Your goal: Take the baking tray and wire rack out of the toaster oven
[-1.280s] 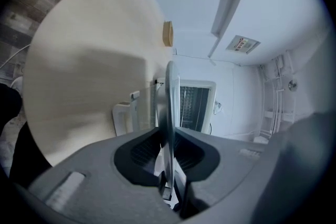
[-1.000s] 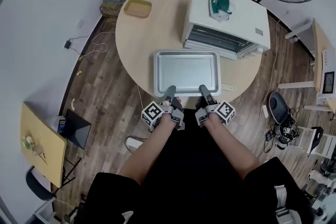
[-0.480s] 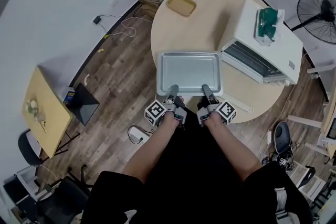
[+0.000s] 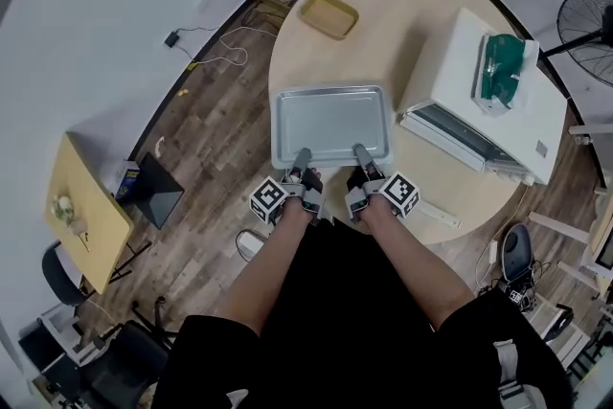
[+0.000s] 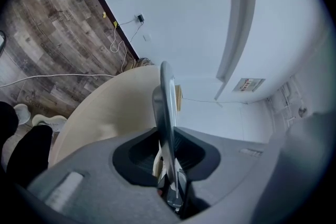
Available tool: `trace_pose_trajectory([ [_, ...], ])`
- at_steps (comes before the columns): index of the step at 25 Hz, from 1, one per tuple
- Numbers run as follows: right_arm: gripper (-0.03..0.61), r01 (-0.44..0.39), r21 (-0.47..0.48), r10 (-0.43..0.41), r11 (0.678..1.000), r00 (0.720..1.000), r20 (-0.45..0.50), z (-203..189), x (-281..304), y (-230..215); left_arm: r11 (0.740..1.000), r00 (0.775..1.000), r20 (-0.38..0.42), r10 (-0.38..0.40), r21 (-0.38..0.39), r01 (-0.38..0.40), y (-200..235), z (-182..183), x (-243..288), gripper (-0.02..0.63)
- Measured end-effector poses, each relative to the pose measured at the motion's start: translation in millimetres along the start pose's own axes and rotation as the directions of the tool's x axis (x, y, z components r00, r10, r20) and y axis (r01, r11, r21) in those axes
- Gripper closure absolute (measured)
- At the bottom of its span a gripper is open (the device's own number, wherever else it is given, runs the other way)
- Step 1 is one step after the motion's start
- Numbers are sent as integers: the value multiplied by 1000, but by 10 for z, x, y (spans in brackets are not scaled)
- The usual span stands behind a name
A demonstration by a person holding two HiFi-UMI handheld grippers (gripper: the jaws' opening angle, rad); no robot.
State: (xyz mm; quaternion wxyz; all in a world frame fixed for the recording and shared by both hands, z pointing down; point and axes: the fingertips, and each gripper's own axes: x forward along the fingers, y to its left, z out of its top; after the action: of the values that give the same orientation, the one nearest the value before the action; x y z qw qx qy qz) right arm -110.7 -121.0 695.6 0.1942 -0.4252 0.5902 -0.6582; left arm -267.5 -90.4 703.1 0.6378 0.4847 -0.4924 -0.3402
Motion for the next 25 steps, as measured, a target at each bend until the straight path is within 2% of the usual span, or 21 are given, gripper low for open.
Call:
trace_pose_trajectory([
  [6, 506, 35, 36, -35, 999, 999, 10, 134, 346, -62, 1000, 1000, -13, 20, 18, -20, 6, 209, 382, 534],
  [16, 505, 65, 64, -67, 996, 997, 27, 334, 644, -178, 998, 998, -49, 46, 51, -44, 43, 299, 775, 528],
  [21, 506, 121, 52, -123, 991, 992, 29, 393, 673, -295, 986, 987, -124, 105, 139, -88, 105, 263, 921, 525],
  [25, 506, 192, 27, -192, 981, 981, 16, 411, 672, -377, 978, 975, -171, 143, 172, -114, 128, 215, 962, 526],
])
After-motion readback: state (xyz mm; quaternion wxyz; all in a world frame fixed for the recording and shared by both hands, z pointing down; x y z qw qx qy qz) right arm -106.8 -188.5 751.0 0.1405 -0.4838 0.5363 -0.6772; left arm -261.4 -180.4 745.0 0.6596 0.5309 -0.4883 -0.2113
